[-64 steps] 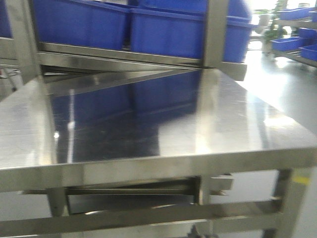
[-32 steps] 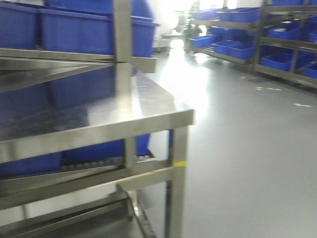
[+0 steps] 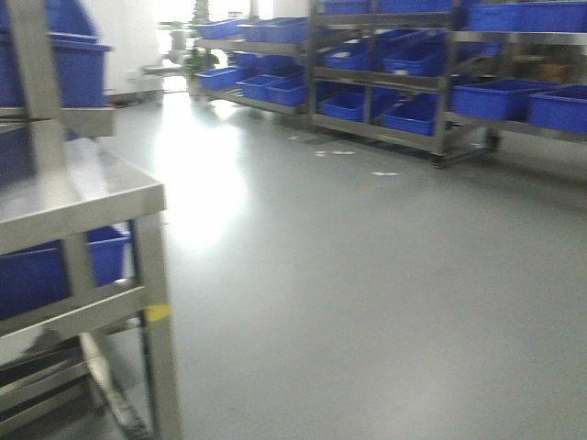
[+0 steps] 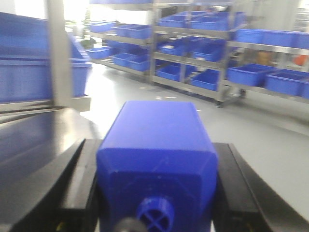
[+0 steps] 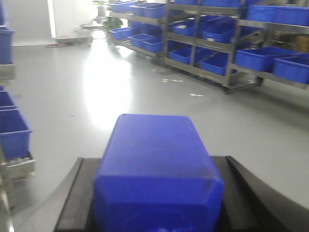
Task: Pick and sort blue part to right shelf
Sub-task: 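Back the base away from the table holding both bottles, then drive the base along the yellow-lined aisle carrying both bottles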
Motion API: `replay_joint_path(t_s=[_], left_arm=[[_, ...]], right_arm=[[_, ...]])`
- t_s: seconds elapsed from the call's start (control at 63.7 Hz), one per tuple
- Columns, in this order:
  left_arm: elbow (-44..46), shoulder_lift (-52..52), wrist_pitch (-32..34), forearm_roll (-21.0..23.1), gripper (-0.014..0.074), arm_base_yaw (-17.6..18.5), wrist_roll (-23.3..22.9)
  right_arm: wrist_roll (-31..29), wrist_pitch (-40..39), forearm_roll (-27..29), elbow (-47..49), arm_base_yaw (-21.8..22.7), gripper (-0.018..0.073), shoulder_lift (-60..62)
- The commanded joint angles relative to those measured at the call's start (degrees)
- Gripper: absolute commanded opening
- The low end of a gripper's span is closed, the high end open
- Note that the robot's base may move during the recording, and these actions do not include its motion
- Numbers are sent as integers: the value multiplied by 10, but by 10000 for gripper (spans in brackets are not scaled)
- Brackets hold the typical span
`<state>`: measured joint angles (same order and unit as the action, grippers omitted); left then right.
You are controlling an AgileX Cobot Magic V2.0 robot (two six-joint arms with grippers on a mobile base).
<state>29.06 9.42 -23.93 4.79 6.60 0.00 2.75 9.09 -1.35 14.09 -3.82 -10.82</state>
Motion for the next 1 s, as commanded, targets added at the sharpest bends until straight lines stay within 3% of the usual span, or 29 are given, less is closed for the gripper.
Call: replay_joint_path(t_s=[0.0,0.988], left_arm=[[16,6,51,3,386,0,0],[16,6,51,3,386,3,0]], right_arm=[[-3,-51,-5,17,1,396,-4],[-3,-51,-5,17,1,396,-4]])
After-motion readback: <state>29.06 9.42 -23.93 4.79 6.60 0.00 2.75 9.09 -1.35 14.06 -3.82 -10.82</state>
